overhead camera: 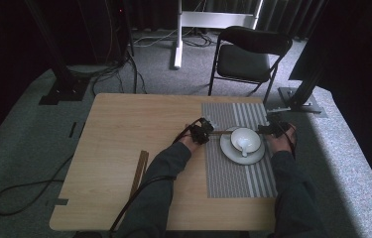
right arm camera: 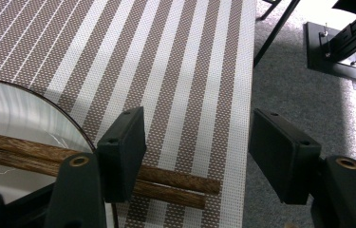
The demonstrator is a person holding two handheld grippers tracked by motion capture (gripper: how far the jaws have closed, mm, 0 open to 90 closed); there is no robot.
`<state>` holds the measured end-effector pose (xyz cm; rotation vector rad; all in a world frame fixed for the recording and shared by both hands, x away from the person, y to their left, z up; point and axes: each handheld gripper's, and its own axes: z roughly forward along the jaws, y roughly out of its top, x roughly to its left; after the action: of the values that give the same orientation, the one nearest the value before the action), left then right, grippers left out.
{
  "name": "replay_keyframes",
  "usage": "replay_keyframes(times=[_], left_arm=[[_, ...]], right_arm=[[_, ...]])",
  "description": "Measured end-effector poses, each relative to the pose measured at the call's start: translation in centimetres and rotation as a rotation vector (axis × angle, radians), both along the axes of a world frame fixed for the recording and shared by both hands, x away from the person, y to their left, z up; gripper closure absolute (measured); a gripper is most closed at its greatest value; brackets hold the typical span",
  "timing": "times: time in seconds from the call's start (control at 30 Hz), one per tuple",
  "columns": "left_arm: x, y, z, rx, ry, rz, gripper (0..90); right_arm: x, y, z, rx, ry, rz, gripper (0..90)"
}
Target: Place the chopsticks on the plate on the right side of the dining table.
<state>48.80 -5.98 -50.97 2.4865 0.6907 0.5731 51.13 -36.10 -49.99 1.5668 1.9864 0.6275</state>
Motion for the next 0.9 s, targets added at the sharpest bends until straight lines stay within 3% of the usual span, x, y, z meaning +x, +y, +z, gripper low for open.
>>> replay_keyframes(times=[0.9], left_arm=[[0.35,-0.43,0.07,-0.011,0.01,0.023,83.1]], right_arm=[[-0.05,-0.2,0.03,0.005,0.006,0.006,36.3]])
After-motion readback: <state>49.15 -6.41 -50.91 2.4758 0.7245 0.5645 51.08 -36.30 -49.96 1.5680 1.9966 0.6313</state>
